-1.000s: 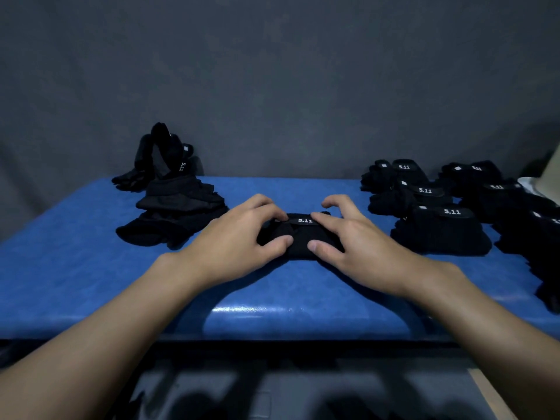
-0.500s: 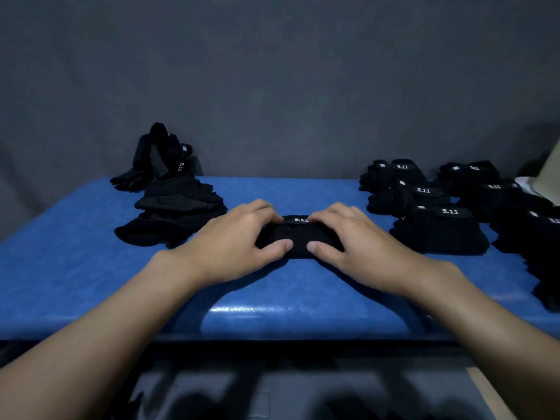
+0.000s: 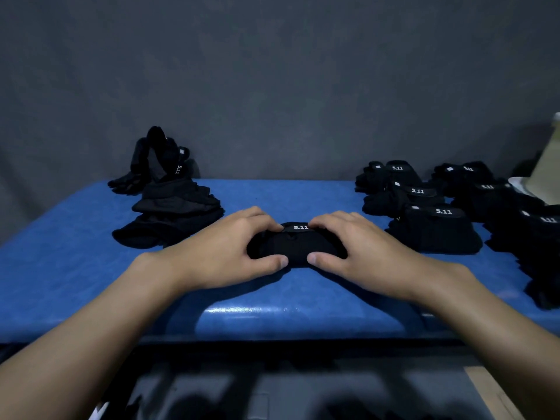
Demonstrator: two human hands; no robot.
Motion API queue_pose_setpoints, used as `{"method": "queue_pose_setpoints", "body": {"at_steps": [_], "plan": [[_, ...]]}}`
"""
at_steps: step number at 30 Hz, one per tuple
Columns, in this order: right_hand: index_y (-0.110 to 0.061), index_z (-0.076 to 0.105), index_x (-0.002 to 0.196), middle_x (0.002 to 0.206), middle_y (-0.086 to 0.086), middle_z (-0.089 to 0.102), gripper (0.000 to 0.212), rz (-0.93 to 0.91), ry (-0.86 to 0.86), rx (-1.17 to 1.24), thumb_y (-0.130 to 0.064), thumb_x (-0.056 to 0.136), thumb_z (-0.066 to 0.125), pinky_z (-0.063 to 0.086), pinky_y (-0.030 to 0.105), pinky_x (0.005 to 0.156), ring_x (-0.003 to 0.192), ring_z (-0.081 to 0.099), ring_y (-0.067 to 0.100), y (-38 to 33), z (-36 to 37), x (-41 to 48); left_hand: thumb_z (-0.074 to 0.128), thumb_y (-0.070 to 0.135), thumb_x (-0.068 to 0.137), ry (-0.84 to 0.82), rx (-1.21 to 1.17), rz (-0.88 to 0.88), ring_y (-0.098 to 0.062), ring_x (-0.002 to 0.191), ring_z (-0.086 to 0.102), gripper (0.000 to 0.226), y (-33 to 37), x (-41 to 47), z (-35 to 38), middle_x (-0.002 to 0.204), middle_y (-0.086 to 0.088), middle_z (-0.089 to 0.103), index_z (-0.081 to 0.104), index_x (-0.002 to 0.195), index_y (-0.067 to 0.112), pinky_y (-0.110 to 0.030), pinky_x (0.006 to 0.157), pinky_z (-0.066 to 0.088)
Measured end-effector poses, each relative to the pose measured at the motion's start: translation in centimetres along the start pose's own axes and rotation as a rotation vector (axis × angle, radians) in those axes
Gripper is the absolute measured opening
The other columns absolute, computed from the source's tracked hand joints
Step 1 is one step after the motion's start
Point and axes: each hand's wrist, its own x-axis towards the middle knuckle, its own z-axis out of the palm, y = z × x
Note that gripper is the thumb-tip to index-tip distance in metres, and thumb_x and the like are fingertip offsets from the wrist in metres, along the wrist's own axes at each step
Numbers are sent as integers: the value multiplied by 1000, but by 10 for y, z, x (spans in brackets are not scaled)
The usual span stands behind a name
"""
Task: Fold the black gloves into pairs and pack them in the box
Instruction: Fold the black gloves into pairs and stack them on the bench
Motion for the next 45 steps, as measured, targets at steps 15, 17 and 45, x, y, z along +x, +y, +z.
{"method": "queue_pose_setpoints", "body": {"at_steps": [15,17,45], "plan": [[-35,48,133,113,-20,48,54,-15,18,-62,-58,85,59,38,25,97,107,43,5,18,-22,-73,65,66,72,3,-109,203,-6,104,56,58,43,-2,26,110,16,54,59,119,32,-30,91,48],[-37,47,134,114,-22,47,57,2,29,-62,-61,84,57,39,25,97,107,42,3,26,-25,-85,63,67,72,9,-97,228,-5,105,56,59,53,2,31,111,18,53,59,120,33,-32,92,48],[-42,52,131,125,-31,50,55,322,173,-298,-58,81,66,21,33,94,108,32,3,108,-71,-148,45,71,74,262,-25,267,-10,99,46,60,160,73,101,105,15,51,64,106,25,-37,91,45]]}}
